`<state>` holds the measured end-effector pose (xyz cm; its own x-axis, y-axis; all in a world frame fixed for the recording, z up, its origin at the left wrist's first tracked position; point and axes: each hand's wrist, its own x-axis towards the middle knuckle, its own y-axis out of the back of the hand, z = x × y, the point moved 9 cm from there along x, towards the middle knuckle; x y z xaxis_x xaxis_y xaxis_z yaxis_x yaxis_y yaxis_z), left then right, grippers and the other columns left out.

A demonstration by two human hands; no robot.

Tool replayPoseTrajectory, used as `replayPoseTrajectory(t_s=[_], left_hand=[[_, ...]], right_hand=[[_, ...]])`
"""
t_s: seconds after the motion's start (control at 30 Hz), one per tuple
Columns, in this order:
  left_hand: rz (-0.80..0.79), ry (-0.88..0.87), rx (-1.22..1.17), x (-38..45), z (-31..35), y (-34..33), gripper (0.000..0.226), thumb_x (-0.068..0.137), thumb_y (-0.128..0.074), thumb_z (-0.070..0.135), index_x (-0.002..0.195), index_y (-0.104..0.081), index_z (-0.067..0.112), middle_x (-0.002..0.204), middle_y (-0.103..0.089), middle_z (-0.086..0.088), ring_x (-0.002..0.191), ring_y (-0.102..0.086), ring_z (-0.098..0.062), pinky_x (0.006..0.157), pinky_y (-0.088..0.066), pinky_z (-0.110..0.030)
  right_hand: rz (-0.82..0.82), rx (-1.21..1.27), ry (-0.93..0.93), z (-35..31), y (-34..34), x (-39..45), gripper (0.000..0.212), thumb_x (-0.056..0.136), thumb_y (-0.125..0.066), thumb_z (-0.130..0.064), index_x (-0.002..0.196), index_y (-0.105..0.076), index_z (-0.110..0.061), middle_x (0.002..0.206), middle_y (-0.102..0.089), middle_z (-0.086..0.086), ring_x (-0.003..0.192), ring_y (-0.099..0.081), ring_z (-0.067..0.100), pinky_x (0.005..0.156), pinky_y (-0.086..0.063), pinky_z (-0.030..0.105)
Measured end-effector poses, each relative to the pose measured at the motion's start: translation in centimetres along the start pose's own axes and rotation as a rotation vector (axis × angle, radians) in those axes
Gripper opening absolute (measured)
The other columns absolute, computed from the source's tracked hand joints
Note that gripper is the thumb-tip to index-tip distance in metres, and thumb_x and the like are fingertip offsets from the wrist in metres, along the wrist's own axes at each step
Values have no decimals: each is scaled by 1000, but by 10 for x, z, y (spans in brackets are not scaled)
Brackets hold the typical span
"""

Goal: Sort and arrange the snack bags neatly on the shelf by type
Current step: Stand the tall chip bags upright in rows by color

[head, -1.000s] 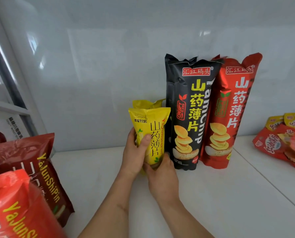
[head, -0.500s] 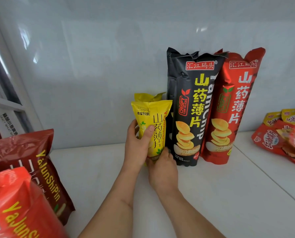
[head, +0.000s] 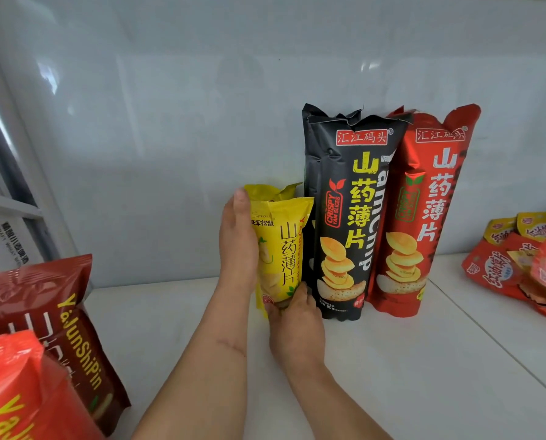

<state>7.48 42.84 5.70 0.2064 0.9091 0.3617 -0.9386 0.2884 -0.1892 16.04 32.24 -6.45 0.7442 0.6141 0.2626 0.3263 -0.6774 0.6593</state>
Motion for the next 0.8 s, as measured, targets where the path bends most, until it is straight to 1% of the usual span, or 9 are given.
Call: replayPoseTrajectory(t_s=[0.07,0.13,0.23,0.3,0.4,0.47,0.5,0.6,0.8], left_hand=[[16,69,-70,10,6,1,41,94,-39,72,97,-62,39,105,-66,19,103,-60,2,89,-45,-27],[2,119,-81,17,10,-1,34,98,-41,65,95,-61,37,102,-65,19,102,-61,1,84,-45,-25],[-40,199,-87,22,6,-6,40,97,-49,61,103,-68,27,104,-74,5,102,-70,-13,86,-53,-31],[-45,254,-101,22,3,-6,42,96,-56,55,112,-70,19,103,-78,0,100,-73,-18,86,-57,-33],[-47,318,-145,26,2,-5,24,97,-62,40,100,-71,18,86,-79,1,83,-74,-16,70,-57,-26],[-41,365,-141,27,3,-6,13,96,-65,31,91,-68,19,73,-74,3,65,-68,-11,58,-51,-22],[-36,387,-121,28,3,-6,10,95,-65,26,89,-67,18,71,-70,2,61,-64,-12,57,-49,-22],[-34,436,-79,31,4,-7,9,94,-64,16,84,-64,17,72,-62,-2,61,-56,-15,61,-46,-26],[-11,478,-45,36,3,-6,13,93,-65,10,82,-59,15,74,-58,-4,62,-56,-17,61,-48,-29]], right_hand=[[-11,-7,3,0,0,0,78,96,-54,-47,154,-18,-8,150,-40,9,132,-43,26,107,-40,34],[-17,-21,8,-1,1,0,78,97,-52,-47,154,-17,-8,151,-39,9,134,-41,26,108,-38,33],[-26,-39,7,-4,1,1,78,97,-52,-47,155,-17,-8,150,-39,9,133,-42,26,107,-38,32],[-31,-42,2,-6,0,2,78,97,-53,-47,155,-17,-8,149,-40,9,132,-43,26,107,-39,32],[-37,-62,0,-6,0,2,77,97,-51,-47,155,-16,-9,151,-38,9,134,-41,26,108,-36,31],[-48,-75,-3,-5,0,2,77,98,-48,-48,155,-14,-9,153,-35,8,136,-39,25,110,-33,30],[-50,-74,-6,-5,-1,2,77,98,-47,-48,155,-13,-10,153,-34,8,137,-38,25,111,-32,30],[-40,-65,-8,-4,1,1,77,98,-48,-48,156,-13,-11,154,-33,8,139,-35,25,112,-32,30],[-22,-98,-2,-3,7,0,76,99,-44,-50,156,-11,-12,155,-32,4,139,-35,22,112,-31,28]])
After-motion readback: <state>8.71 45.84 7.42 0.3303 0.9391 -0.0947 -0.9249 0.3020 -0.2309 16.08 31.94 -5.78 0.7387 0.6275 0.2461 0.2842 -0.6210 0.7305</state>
